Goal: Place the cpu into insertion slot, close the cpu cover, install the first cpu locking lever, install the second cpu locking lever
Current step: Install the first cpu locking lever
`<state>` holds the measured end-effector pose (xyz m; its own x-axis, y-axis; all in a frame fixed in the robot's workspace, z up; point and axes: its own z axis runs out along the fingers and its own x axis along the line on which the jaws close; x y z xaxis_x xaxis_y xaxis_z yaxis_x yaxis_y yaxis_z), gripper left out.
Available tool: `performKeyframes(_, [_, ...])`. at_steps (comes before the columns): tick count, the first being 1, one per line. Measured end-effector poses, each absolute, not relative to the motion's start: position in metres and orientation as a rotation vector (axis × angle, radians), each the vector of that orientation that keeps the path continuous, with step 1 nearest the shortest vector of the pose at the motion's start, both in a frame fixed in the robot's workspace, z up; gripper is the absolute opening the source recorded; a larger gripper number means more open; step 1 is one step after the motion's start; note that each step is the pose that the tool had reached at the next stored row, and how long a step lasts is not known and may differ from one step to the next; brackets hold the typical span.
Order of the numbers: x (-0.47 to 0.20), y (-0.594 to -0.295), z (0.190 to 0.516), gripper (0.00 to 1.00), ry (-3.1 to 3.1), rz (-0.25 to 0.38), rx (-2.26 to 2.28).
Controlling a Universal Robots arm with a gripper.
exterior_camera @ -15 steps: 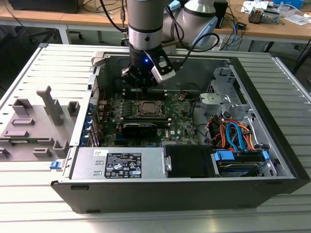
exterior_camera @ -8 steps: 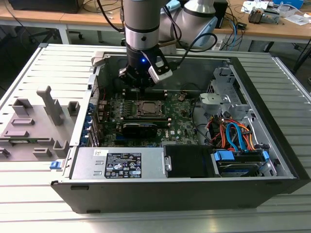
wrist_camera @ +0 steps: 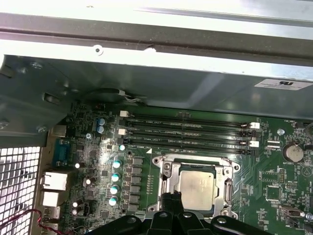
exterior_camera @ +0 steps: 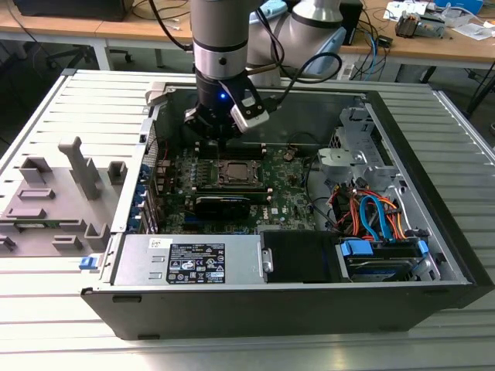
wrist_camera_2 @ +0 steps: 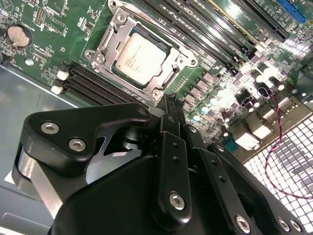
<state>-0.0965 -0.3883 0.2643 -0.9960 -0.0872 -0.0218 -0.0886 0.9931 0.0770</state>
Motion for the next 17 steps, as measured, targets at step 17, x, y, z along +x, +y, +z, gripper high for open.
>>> performKeyframes(17, [-0.1043,-0.3883,0.2643,0.11,3.118,0.122,-0.138])
